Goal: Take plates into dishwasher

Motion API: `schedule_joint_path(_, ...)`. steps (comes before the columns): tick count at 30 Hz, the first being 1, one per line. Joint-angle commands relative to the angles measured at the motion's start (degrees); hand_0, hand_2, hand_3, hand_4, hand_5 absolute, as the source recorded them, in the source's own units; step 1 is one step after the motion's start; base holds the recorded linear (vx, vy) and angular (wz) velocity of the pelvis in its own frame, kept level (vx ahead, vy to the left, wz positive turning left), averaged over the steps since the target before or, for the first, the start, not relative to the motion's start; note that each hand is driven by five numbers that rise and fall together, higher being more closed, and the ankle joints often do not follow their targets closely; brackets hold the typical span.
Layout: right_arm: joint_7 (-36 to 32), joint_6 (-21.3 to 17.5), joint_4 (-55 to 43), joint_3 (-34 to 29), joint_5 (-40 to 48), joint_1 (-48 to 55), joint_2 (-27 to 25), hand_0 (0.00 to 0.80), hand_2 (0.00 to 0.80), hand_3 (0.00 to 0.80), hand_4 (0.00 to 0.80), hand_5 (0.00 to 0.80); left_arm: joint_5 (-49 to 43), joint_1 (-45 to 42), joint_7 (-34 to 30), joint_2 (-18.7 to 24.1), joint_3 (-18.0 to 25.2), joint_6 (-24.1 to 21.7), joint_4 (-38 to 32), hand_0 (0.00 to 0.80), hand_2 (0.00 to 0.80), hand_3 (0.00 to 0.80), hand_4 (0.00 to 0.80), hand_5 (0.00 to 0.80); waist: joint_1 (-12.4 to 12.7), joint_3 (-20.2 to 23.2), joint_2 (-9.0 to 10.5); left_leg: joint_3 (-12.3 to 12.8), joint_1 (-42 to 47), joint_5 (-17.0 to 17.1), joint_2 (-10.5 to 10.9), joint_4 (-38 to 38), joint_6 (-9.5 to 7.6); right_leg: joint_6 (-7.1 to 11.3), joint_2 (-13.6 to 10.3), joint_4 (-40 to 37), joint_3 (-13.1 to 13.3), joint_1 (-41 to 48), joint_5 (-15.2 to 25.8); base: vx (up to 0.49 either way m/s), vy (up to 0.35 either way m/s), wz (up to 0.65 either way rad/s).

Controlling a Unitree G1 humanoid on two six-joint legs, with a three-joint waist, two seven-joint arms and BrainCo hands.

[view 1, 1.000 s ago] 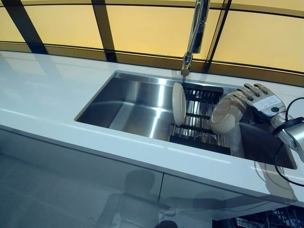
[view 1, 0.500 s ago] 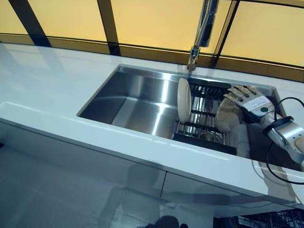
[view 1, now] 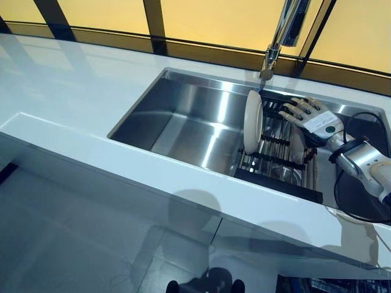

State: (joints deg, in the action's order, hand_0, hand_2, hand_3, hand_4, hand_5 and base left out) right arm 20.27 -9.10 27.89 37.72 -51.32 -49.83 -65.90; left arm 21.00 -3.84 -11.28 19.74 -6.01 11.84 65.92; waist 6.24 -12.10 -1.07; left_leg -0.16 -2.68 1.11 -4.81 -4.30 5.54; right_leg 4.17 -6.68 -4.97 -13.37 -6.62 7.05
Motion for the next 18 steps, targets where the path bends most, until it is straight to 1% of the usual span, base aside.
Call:
schedule_joint_path(1,-1.5,3.8,2.9,6.3,-4.8,-6.2,-0.5,0.800,0.800,0.800,0.800,0.800,1.6,1.9,-0.8,3.2,-3.6,-1.1,1.3,0.000,0.000,0.000,0.000,0.000,0.9,-0.5,2.59,0.6,-3.1,2.4,-0.1,-0.7,0.18,6.40,-4.2,0.0,-0.4,2.2,-1.0,0.000,0.000,0.00)
schedule_joint_path(6,-5.4,3.5,3.3,8.0,-5.8,-7.0,-1.4,0.800,0.800,0.800,0.800,0.800,1.9,1.8,-1.1,3.3,-3.8,-1.4,0.8,0.000,0.000,0.000,0.000,0.000,0.8,-0.5,2.73,0.8,-3.1,2.5,-0.2,-0.7,0.27,6.37,-4.2,0.0,-0.5,2.2,-0.9,0.000,0.000,0.00)
schedule_joint_path(15,-11.4,2.7,3.8,8.7,-4.7,-7.1,-2.0,0.800,0.800,0.800,0.800,0.800,1.7,1.4,-1.5,3.4,-3.1,-1.5,1.2,0.000,0.000,0.000,0.000,0.000,0.6,0.2,3.46,1.4,-2.5,2.4,-0.5,-0.7,0.50,6.40,-4.1,0.0,-0.5,2.6,-1.1,0.000,0.000,0.00)
schedule_joint_path(18,-10.9,2.7,4.1,8.4,-4.7,-6.8,-2.1,0.800,0.800,0.800,0.800,0.800,1.6,1.1,-1.3,3.3,-2.8,-1.6,1.3,0.000,0.000,0.000,0.000,0.000,0.5,0.5,3.65,1.6,-2.2,2.3,-0.6,-0.7,0.56,6.34,-4.0,0.0,-0.4,2.9,-1.2,0.000,0.000,0.00)
